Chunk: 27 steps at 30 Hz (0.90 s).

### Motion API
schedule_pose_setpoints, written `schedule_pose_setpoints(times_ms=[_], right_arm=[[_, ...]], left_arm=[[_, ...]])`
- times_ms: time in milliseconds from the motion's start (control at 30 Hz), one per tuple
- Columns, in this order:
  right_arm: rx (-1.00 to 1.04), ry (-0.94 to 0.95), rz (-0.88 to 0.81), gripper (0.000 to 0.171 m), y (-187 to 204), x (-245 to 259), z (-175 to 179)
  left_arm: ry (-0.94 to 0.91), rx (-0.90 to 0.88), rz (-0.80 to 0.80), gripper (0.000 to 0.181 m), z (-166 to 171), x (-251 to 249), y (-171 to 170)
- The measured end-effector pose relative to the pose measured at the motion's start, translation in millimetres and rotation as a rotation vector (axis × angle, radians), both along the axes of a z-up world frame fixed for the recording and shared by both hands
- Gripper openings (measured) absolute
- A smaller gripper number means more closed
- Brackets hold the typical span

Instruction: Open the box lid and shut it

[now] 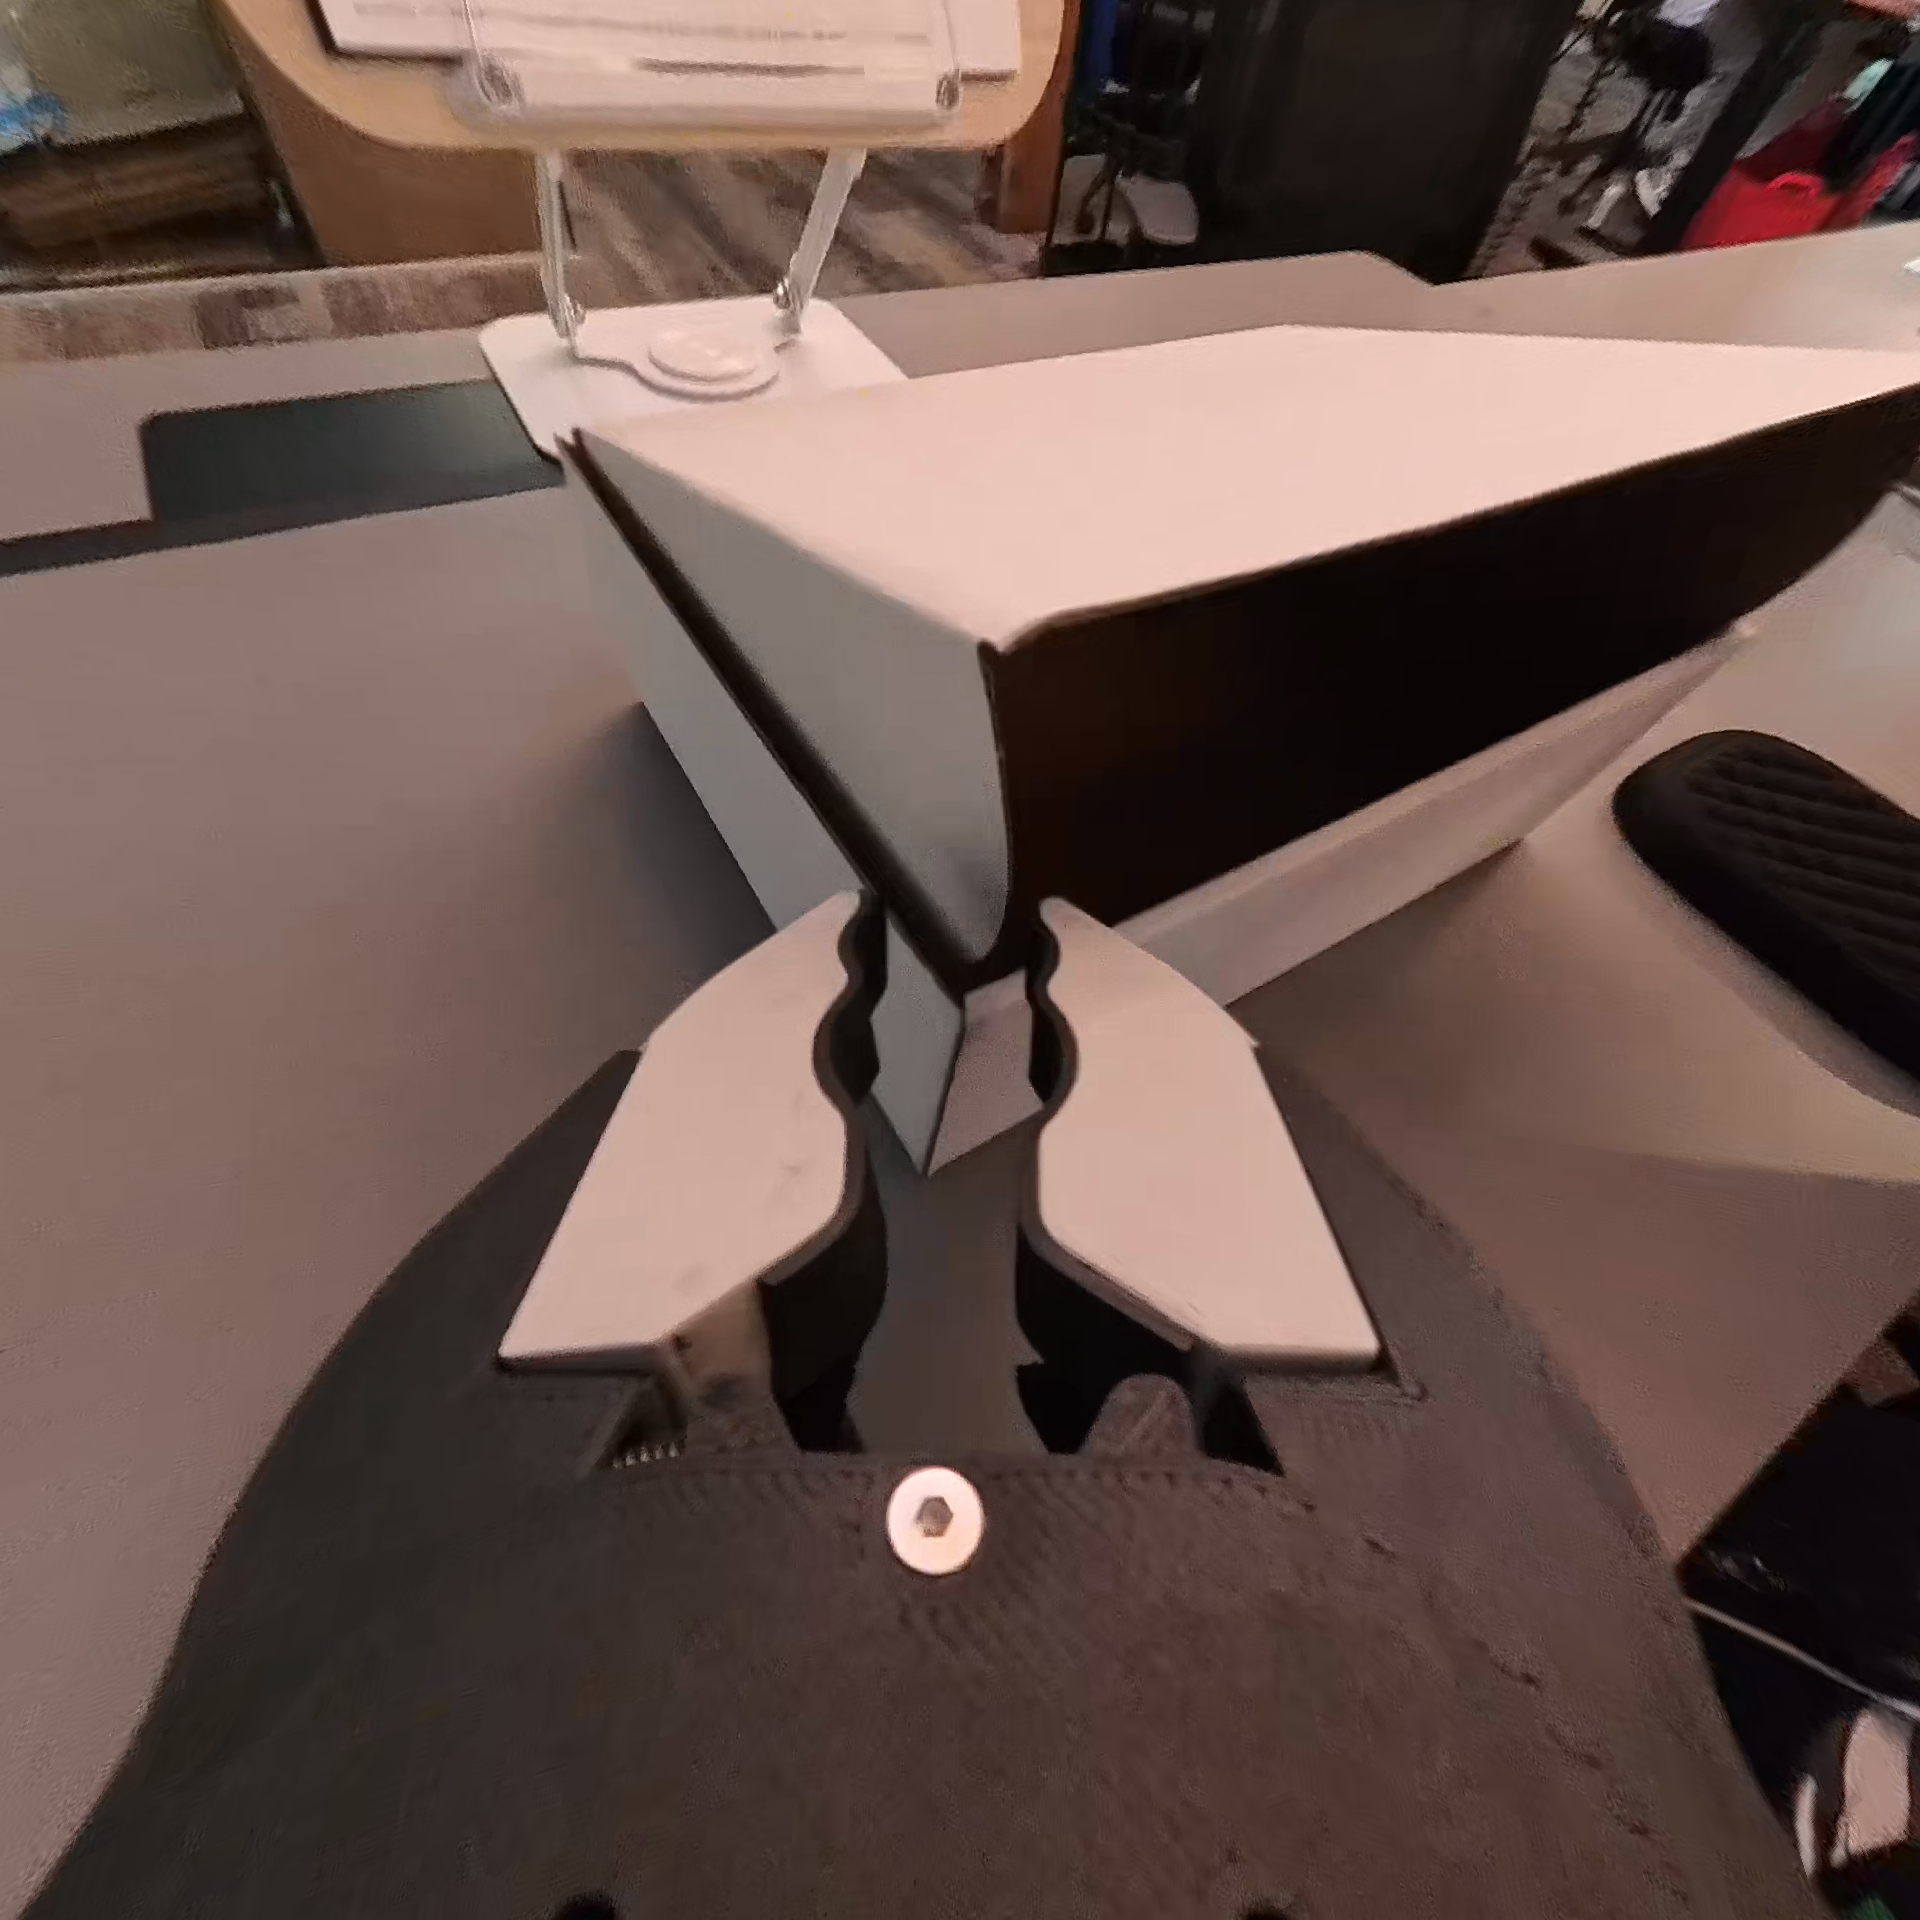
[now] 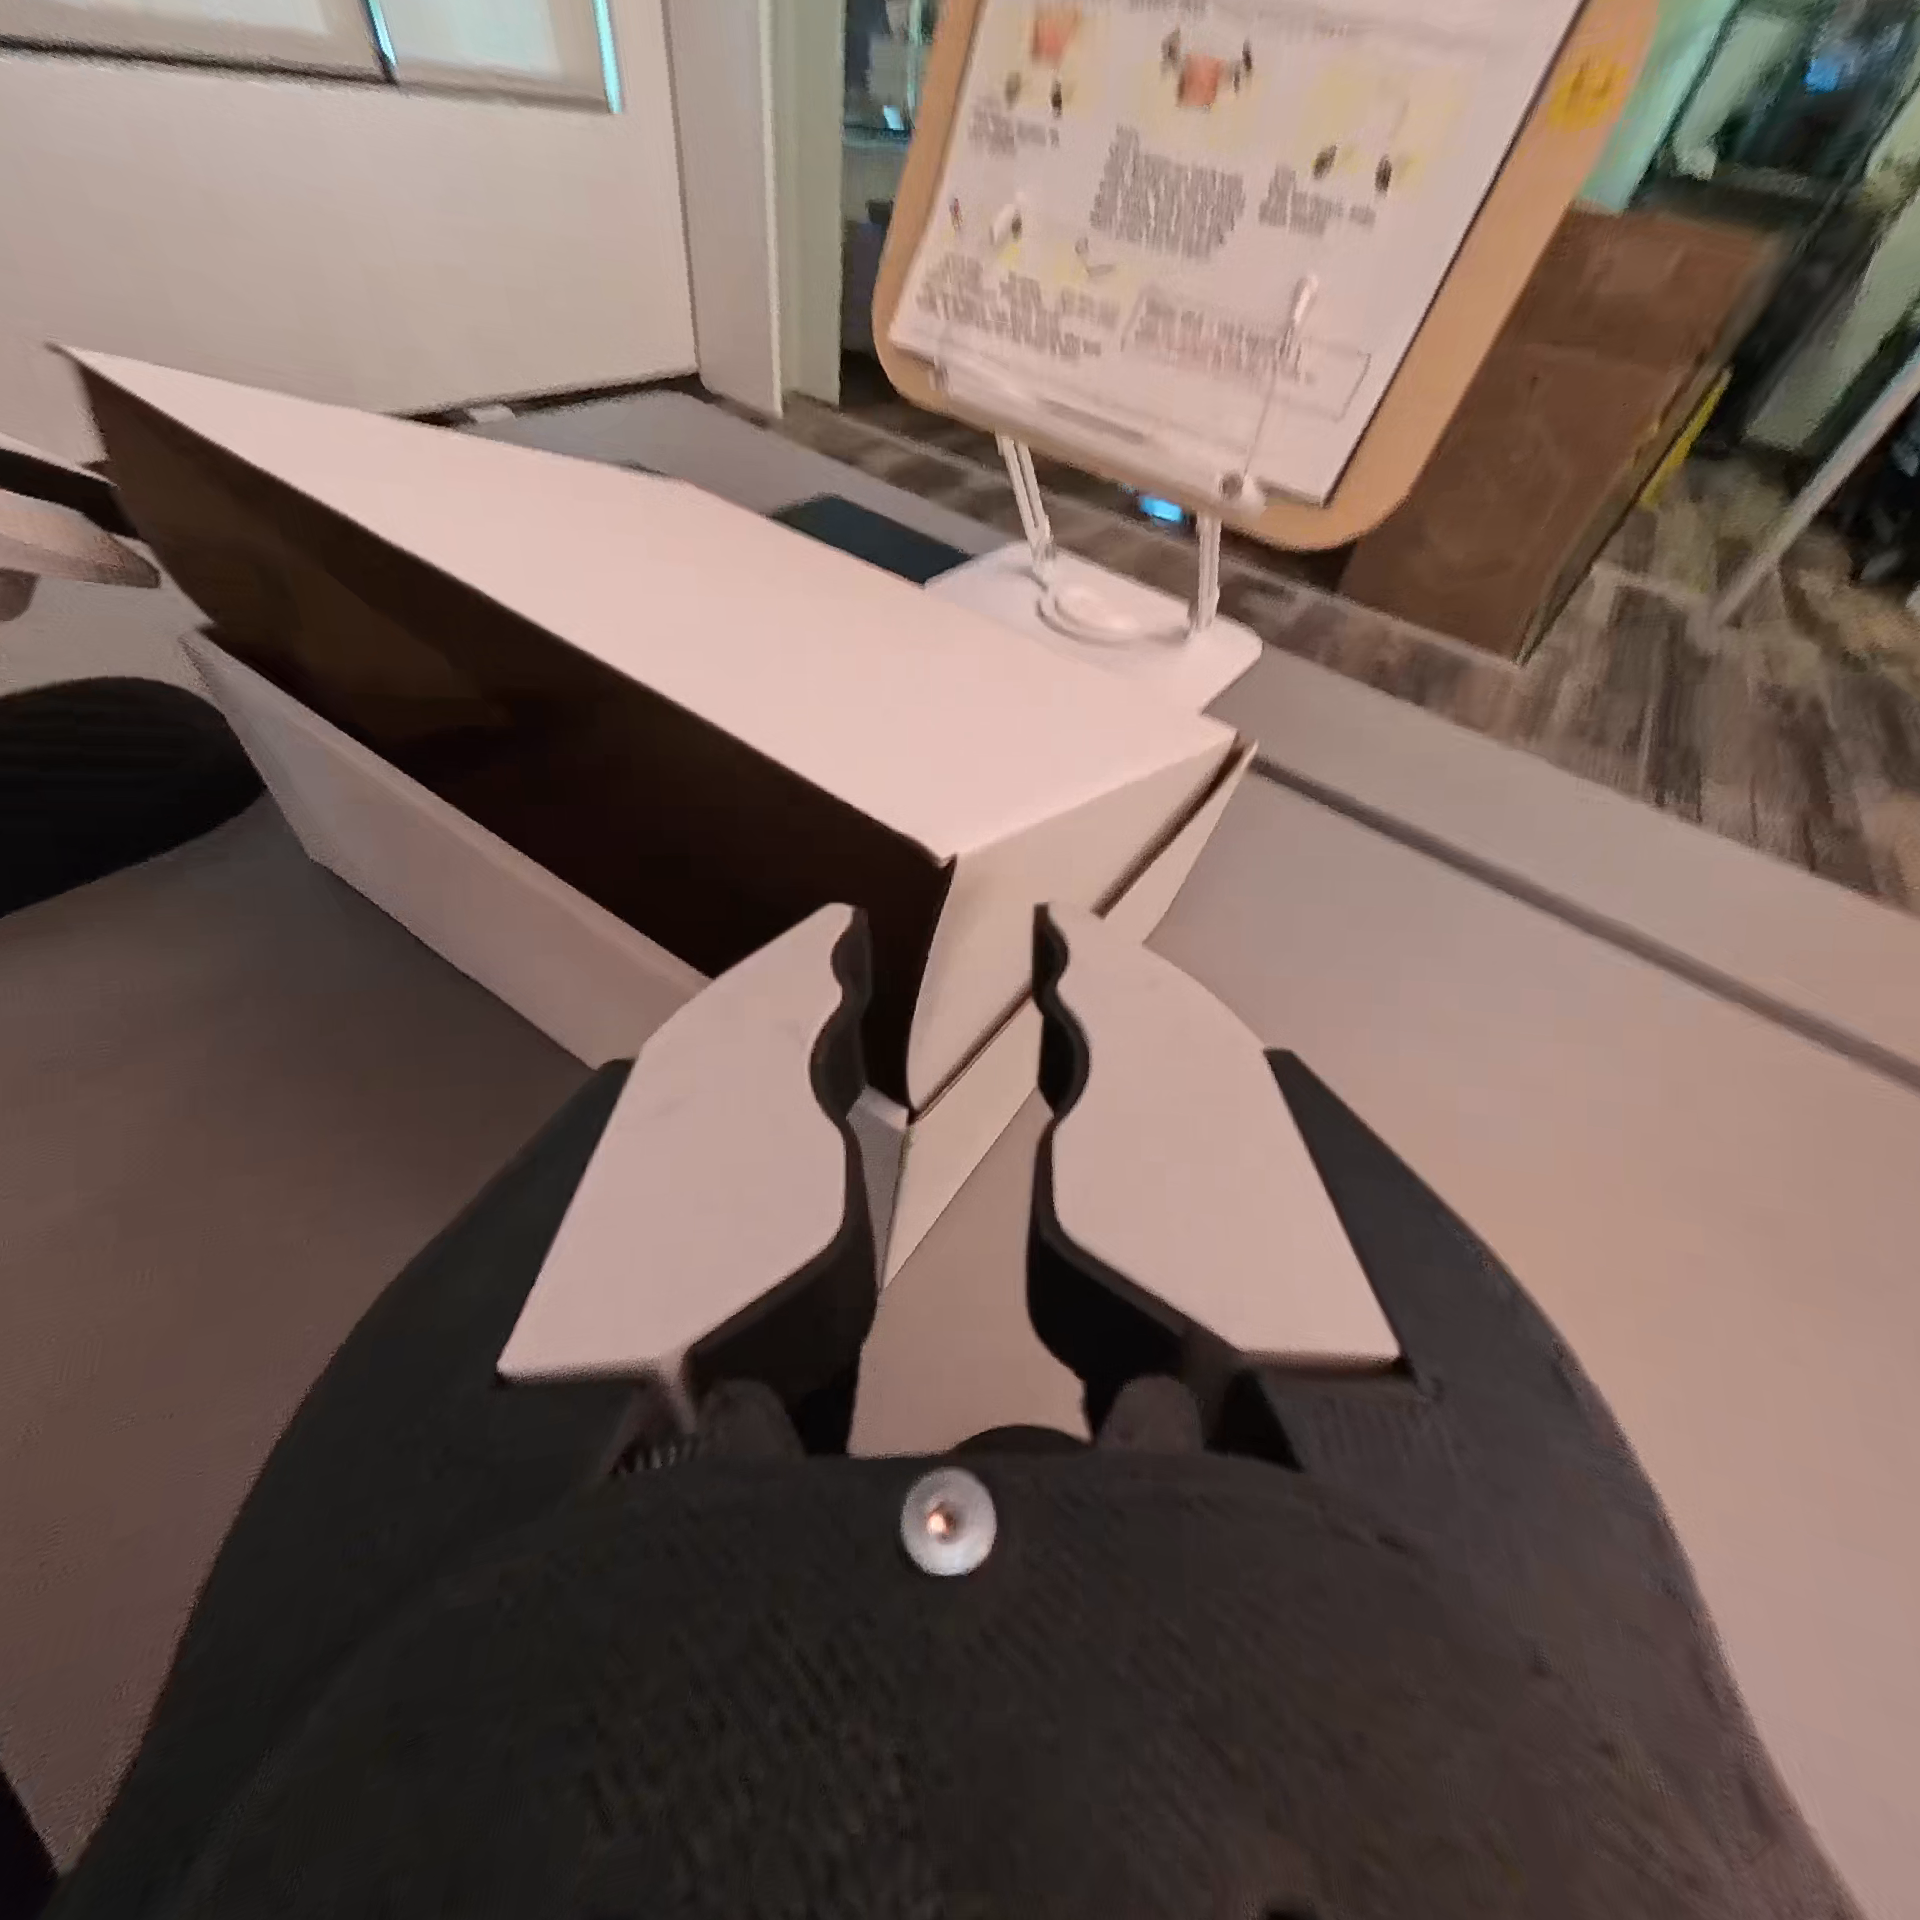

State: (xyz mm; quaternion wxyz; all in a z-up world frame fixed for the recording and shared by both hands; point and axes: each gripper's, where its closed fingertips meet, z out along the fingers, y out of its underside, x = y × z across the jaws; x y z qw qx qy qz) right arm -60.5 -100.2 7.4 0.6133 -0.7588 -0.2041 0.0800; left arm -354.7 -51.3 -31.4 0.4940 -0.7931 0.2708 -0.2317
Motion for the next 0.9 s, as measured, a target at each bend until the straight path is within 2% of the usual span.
schedule_pose_setpoints(times_ms=[33, 133, 200, 333, 433, 567, 733, 900], right_arm=[[0.049, -0.003, 0.017, 0.034, -4, 3, 9], [0.18, 0.043, 0.073, 0.036, -12, 9, 42], [0.172, 0.138, 0.1, 0.036, -5, 12, 55], [0.004, 0.216, 0.255, 0.03, 17, -8, 39], [-0.023, 0.215, 0.257, 0.022, 26, -10, 27], [-0.079, 0.206, 0.284, 0.018, 26, -14, 11], [-0.101, 0.203, 0.297, 0.013, 23, -14, 3], [-0.12, 0.262, 0.322, 0.012, 22, -15, -4]], left_arm=[[-0.013, 0.023, -0.008, 0.028, 6, -6, -4], [-0.134, 0.106, -0.034, 0.038, 38, -21, -11], [-0.275, 0.129, -0.06, 0.041, 65, -24, -8], [-0.465, 0.06, -0.168, 0.042, 92, -8, 7], [-0.475, -0.012, -0.21, 0.038, 88, 8, 17], [-0.356, -0.052, -0.174, 0.029, 66, 16, 29], [-0.208, -0.102, -0.163, 0.023, 37, 22, 28], [-0.246, -0.094, -0.162, 0.021, 34, 22, 27]])
